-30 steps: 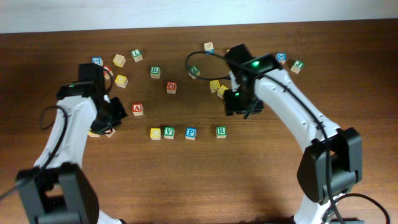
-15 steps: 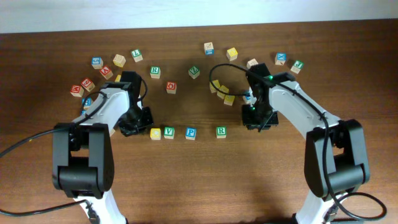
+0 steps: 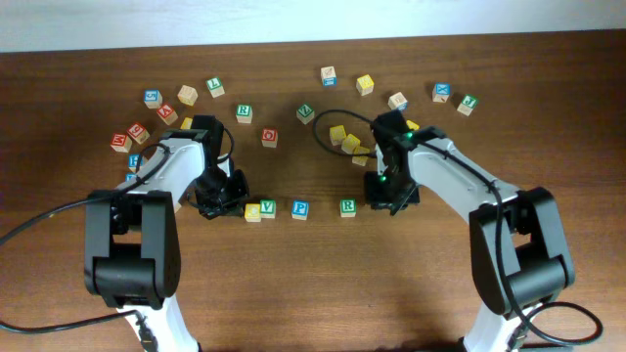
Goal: Spell out CVPR
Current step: 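Push the row of blocks together with both grippers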
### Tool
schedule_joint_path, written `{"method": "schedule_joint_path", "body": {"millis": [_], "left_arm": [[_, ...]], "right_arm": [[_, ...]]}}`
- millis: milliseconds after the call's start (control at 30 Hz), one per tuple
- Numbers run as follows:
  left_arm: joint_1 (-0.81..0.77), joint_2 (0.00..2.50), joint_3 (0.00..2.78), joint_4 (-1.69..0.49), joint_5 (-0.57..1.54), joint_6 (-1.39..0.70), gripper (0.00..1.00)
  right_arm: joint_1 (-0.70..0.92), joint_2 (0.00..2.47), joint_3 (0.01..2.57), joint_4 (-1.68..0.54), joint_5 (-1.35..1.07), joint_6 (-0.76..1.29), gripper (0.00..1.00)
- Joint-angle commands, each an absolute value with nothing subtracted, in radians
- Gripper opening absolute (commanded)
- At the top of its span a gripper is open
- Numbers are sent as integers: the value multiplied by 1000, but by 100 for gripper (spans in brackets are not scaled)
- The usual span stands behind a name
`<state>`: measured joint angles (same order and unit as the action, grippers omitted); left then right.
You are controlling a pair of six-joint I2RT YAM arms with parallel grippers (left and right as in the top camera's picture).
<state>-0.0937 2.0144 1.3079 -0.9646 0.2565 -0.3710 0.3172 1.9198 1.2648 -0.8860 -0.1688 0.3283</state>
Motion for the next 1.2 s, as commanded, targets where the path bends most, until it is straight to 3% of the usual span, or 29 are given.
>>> {"method": "schedule_joint_path", "body": {"millis": [0,1167], "left_arm": [[-116,2030,1311,-963,278,-389,0],[-282,2030,1311,-887,297,-478,0]], "right_arm": [[329,1925,1240,-868,-181,350,23],[395,1956,1233,-787,-196,447,23]]}}
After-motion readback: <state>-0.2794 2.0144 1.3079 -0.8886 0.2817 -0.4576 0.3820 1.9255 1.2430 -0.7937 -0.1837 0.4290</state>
